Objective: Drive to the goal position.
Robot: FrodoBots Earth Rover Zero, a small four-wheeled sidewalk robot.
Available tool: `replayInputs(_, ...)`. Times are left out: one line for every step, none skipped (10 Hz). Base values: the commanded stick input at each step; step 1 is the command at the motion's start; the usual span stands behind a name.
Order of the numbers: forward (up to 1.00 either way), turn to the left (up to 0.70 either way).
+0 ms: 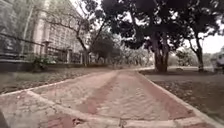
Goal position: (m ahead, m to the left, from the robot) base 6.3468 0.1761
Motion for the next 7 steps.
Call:
replayInputs(0.70,0.00)
replayInputs(0.70,0.00)
replayInputs(0.70,0.00)
replayInputs(0.70,0.00)
replayInputs(0.70,0.00)
replayInputs(0.70,0.00)
replayInputs(0.70,0.00)
